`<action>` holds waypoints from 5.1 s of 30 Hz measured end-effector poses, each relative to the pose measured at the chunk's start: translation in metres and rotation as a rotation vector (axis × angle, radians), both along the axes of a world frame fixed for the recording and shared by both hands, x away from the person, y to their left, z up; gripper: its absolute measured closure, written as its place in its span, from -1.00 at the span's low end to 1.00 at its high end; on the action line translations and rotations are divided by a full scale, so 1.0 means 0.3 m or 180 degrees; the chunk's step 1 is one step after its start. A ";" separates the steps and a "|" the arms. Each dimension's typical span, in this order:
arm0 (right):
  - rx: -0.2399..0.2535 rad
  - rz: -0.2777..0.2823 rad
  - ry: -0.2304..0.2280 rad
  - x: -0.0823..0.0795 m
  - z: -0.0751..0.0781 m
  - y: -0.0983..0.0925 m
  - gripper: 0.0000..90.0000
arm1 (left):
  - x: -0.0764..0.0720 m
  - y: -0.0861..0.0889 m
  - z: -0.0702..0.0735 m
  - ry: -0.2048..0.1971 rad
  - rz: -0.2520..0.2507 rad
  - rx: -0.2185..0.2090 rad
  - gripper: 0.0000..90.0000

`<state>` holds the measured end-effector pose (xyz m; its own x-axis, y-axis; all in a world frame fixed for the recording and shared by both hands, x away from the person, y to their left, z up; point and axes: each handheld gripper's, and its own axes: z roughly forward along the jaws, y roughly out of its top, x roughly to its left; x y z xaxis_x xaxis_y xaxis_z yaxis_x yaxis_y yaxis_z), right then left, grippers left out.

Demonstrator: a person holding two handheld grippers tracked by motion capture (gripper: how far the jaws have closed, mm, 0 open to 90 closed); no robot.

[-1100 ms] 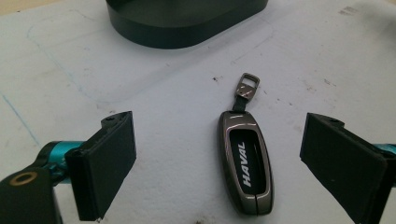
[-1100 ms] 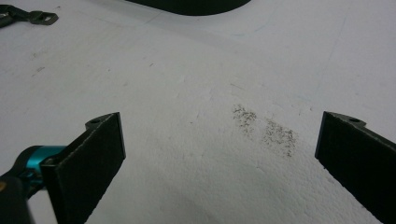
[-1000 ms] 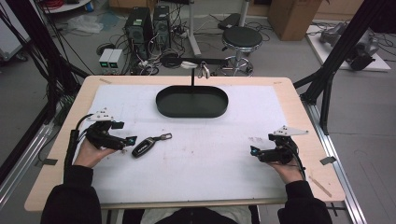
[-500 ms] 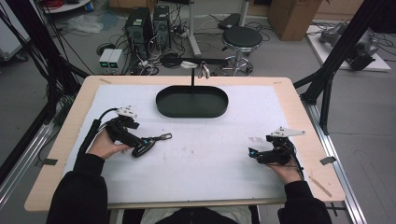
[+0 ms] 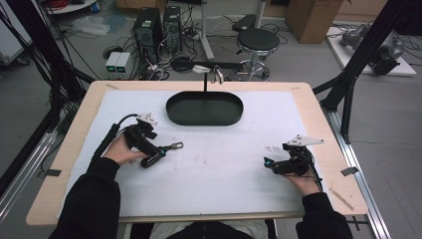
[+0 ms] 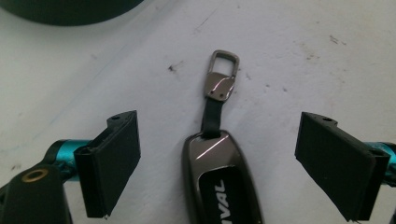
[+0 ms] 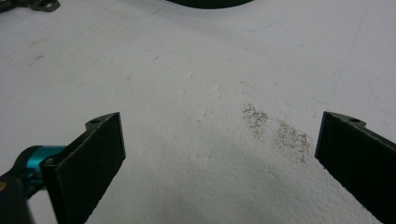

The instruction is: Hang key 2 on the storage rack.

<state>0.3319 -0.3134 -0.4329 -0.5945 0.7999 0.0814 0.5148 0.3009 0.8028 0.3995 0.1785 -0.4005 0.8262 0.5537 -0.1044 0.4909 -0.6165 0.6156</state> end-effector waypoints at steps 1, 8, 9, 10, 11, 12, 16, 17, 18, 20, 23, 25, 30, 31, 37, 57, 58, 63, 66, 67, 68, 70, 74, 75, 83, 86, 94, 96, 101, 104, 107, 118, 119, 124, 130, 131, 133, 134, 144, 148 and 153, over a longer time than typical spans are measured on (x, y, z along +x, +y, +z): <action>-0.0004 0.0004 -0.0008 0.001 0.000 -0.001 -0.98 | 0.006 -0.011 0.005 0.0007 -0.0018 0.0009 -0.67; 0.0077 -0.0004 -0.0088 -0.006 0.010 -0.003 -0.98 | 0.056 -0.068 0.025 0.0094 -0.0171 0.0341 -0.64; 0.0080 -0.0011 -0.0096 -0.006 0.011 -0.002 -0.98 | 0.066 -0.073 0.026 0.0127 -0.0194 0.0418 -0.63; 0.0086 -0.0012 -0.0102 -0.007 0.012 -0.003 -0.98 | 0.074 -0.079 0.023 0.0157 -0.0193 0.0459 -0.62; 0.0091 -0.0014 -0.0103 -0.008 0.013 -0.003 -0.98 | 0.082 -0.084 0.020 0.0190 -0.0201 0.0493 -0.61; 0.0098 -0.0015 -0.0104 -0.011 0.014 -0.004 -0.98 | 0.089 -0.087 0.016 0.0217 -0.0207 0.0527 -0.60; 0.0095 -0.0003 -0.0122 -0.017 0.017 -0.003 -0.98 | 0.099 -0.108 0.000 0.0319 -0.0230 0.0660 -0.54; 0.0095 -0.0004 -0.0126 -0.018 0.017 -0.003 -0.98 | 0.099 -0.111 -0.003 0.0316 -0.0237 0.0683 -0.49; 0.0103 -0.0005 -0.0121 -0.019 0.017 -0.004 -0.98 | 0.098 -0.114 -0.004 0.0314 -0.0225 0.0694 -0.46; 0.0114 -0.0009 -0.0124 -0.020 0.018 -0.006 -0.98 | 0.099 -0.112 -0.004 0.0340 -0.0241 0.0690 -0.35; 0.0126 -0.0007 -0.0133 -0.020 0.019 -0.007 -0.98 | 0.099 -0.105 -0.004 0.0336 -0.0258 0.0775 -0.11; 0.0129 -0.0001 -0.0135 -0.020 0.020 -0.006 -0.98 | 0.099 -0.102 -0.007 0.0385 -0.0293 0.0766 0.04; 0.0115 -0.0014 -0.0120 -0.021 0.019 -0.003 -0.98 | 0.100 -0.111 -0.019 0.0380 -0.0328 0.0819 0.07; 0.0109 -0.0013 -0.0121 -0.021 0.019 -0.003 -0.98 | 0.100 -0.114 -0.021 0.0379 -0.0329 0.0843 0.08; 0.0060 -0.0007 -0.0108 -0.023 0.016 -0.004 -0.98 | 0.099 -0.121 -0.039 0.0416 -0.0216 0.0933 0.35; 0.0050 0.0006 -0.0103 -0.031 0.012 -0.001 -0.98 | 0.087 -0.057 -0.047 0.0328 -0.0262 0.0354 0.86; 0.0049 0.0010 -0.0109 -0.031 0.013 -0.001 -0.98 | 0.088 -0.053 -0.043 0.0322 -0.0274 0.0354 0.86; 0.0088 0.0006 -0.0112 -0.034 0.013 -0.003 -0.98 | 0.083 -0.037 -0.004 0.0237 -0.0202 0.0206 0.86; 0.0094 -0.0004 -0.0127 -0.033 0.014 -0.006 -0.98 | 0.075 -0.020 0.025 0.0233 -0.0112 0.0032 0.86; 0.0106 -0.0012 -0.0129 -0.033 0.015 -0.007 -0.98 | 0.071 -0.017 0.032 0.0207 -0.0106 0.0020 0.86; 0.0108 -0.0010 -0.0147 -0.032 0.016 -0.008 -0.98 | 0.068 -0.010 0.046 0.0184 -0.0111 -0.0027 0.86; 0.0109 -0.0020 -0.0158 -0.033 0.017 -0.009 -0.98 | 0.062 0.001 0.067 0.0093 -0.0095 -0.0088 0.86; 0.0086 -0.0013 -0.0136 -0.032 0.013 -0.008 -0.98 | 0.063 0.032 0.100 0.0023 -0.0015 -0.0255 0.86; 0.0086 -0.0013 -0.0132 -0.031 0.013 -0.007 -0.98 | 0.065 0.042 0.106 0.0003 0.0014 -0.0275 0.86; 0.0097 -0.0001 -0.0133 -0.022 0.012 0.003 -0.98 | 0.065 0.077 0.196 -0.0268 0.0118 -0.0391 0.86; 0.0101 -0.0010 -0.0130 -0.023 0.012 0.002 -0.98 | 0.073 0.087 0.235 -0.0397 0.0170 -0.0413 0.86; 0.0110 0.0003 -0.0125 -0.021 0.011 0.004 -0.98 | 0.119 0.099 0.308 -0.0643 0.0255 -0.0440 0.86; 0.0093 0.0011 -0.0135 -0.020 0.010 0.004 -0.98 | 0.134 0.099 0.325 -0.0671 0.0254 -0.0442 0.86; 0.0101 -0.0021 -0.0118 -0.025 0.011 0.004 -0.98 | 0.167 0.092 0.374 -0.0736 0.0232 -0.0390 0.86; 0.0067 -0.0017 -0.0149 -0.026 0.012 0.005 -0.98 | 0.181 0.087 0.406 -0.0785 0.0230 -0.0371 0.86; 0.0069 -0.0014 -0.0163 -0.026 0.012 0.002 -0.98 | 0.191 0.081 0.433 -0.0850 0.0257 -0.0343 0.86; 0.0068 -0.0026 -0.0170 -0.026 0.014 -0.002 -0.98 | 0.252 0.074 0.512 -0.0985 0.0397 -0.0298 0.86; 0.0077 -0.0038 -0.0157 -0.027 0.014 -0.003 -0.98 | 0.258 0.071 0.516 -0.0996 0.0398 -0.0283 0.86; 0.0073 -0.0032 -0.0147 -0.027 0.012 -0.002 -0.98 | 0.296 0.049 0.517 -0.0998 0.0371 -0.0251 0.86; 0.0079 -0.0040 -0.0141 -0.030 0.013 -0.006 -0.98 | 0.344 0.017 0.490 -0.1008 0.0420 -0.0155 0.86; 0.0077 -0.0037 -0.0144 -0.030 0.013 -0.008 -0.98 | 0.349 0.013 0.485 -0.1005 0.0432 -0.0145 0.86; 0.0070 -0.0048 -0.0157 -0.031 0.013 -0.010 -0.98 | 0.355 0.004 0.476 -0.0991 0.0429 -0.0110 0.86; 0.0072 -0.0048 -0.0158 -0.032 0.014 -0.011 -0.98 | 0.357 -0.004 0.468 -0.0975 0.0416 -0.0072 0.86; 0.0104 -0.0058 -0.0146 -0.038 0.014 -0.018 -0.98 | 0.387 -0.045 0.423 -0.0922 0.0500 0.0140 0.86; 0.0132 -0.0077 -0.0107 -0.037 0.013 -0.022 -0.98 | 0.392 -0.052 0.421 -0.0948 0.0519 0.0124 0.86; 0.0142 -0.0079 -0.0096 -0.037 0.014 -0.021 -0.98 | 0.401 -0.059 0.407 -0.0927 0.0531 0.0180 0.85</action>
